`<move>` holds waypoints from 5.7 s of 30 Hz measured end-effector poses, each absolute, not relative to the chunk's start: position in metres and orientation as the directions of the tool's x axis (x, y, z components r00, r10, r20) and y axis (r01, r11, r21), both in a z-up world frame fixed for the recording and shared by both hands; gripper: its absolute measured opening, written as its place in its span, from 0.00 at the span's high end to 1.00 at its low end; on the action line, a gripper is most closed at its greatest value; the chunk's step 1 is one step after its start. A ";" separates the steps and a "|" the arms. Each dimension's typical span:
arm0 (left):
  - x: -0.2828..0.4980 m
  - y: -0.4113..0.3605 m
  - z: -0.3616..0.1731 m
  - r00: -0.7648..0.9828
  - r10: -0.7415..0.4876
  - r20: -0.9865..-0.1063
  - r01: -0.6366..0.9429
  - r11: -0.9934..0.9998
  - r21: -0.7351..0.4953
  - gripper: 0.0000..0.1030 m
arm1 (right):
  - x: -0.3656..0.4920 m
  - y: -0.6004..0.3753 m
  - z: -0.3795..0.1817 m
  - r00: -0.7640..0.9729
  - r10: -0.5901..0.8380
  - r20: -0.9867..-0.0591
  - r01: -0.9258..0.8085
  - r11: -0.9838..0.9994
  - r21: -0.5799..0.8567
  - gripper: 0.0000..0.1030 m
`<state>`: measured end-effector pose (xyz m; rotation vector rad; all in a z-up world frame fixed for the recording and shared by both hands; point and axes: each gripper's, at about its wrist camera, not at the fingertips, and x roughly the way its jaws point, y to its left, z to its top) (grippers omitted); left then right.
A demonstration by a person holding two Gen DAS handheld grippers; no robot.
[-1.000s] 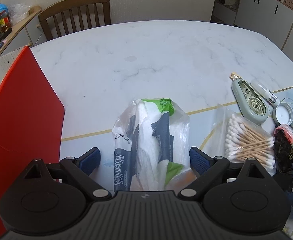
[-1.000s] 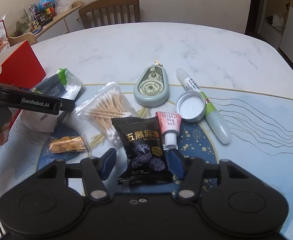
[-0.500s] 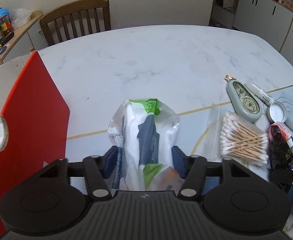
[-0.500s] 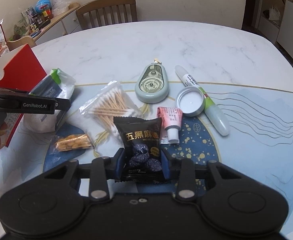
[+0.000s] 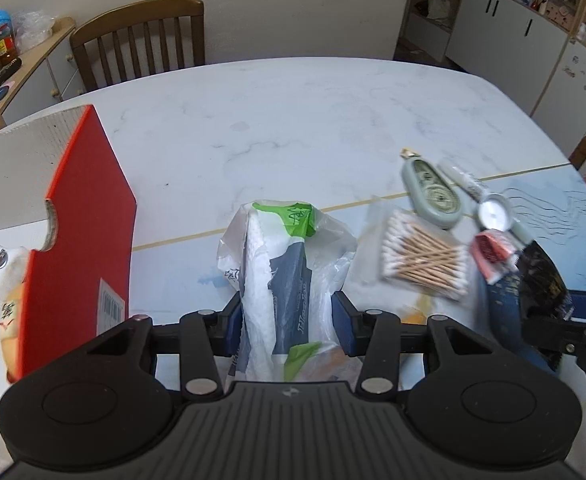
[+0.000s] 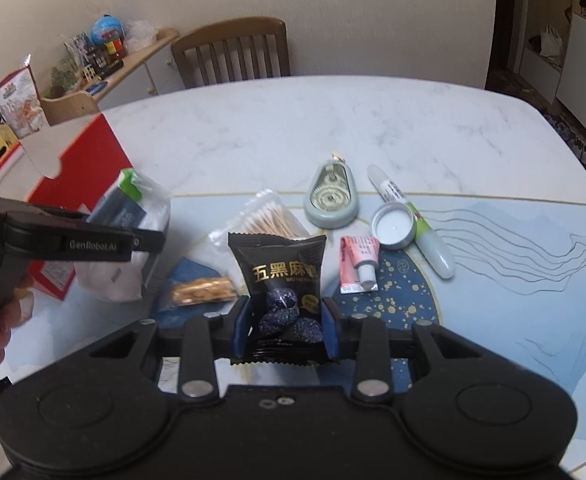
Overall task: Organize objects
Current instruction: 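Grasp the white plastic bag with the left gripper while the right grasps the black snack packet, then carry the white bag and black snack packet with both grippers over the red box, then open both grippers to drop the bag and snack packet into the box, then move both grippers back to the orange snack packet and pink tube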
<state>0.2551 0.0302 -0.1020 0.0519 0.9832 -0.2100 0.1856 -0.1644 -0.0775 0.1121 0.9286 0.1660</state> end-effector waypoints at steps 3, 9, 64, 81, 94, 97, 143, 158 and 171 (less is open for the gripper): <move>0.247 0.032 -0.090 0.536 -0.170 -0.827 0.207 0.976 -0.067 0.57 | 0.180 -0.158 -0.065 0.601 0.193 -0.775 -0.107 0.981 0.162 0.66; 0.233 0.041 -0.067 0.545 -0.193 -0.816 0.217 0.973 -0.085 0.57 | 0.174 -0.140 -0.044 0.618 0.196 -0.761 -0.137 0.981 0.141 0.66; 0.259 0.320 -0.035 0.559 0.024 -0.829 0.040 0.998 0.056 0.57 | 0.265 0.125 -0.015 0.546 0.305 -0.780 -0.403 0.912 0.074 0.65; 0.299 0.325 -0.082 0.459 0.036 -0.888 0.091 0.992 0.087 0.56 | 0.297 0.190 -0.062 0.444 0.279 -0.852 -0.521 0.853 0.007 0.65; 0.314 0.330 -0.098 0.403 0.006 -0.915 0.086 0.995 0.044 0.56 | 0.299 0.200 -0.076 0.423 0.260 -0.868 -0.558 0.830 -0.023 0.63; 0.317 0.329 -0.099 0.396 0.003 -0.918 0.083 0.996 0.039 0.55 | 0.298 0.201 -0.075 0.422 0.265 -0.867 -0.565 0.825 -0.023 0.62; 0.230 0.257 -0.017 0.639 -0.036 -0.769 0.089 0.996 0.027 0.20 | 0.231 0.072 0.002 0.550 0.442 -0.708 -0.502 0.853 0.142 0.03; 0.204 0.178 -0.016 0.609 -0.173 -0.774 0.136 0.984 -0.113 0.10 | 0.196 -0.050 0.004 0.614 0.385 -0.689 -0.407 0.903 0.141 0.01; 0.201 0.080 -0.042 0.586 -0.268 -0.765 0.245 0.958 -0.148 0.09 | 0.184 -0.160 -0.032 0.639 0.220 -0.737 -0.219 0.971 0.099 0.01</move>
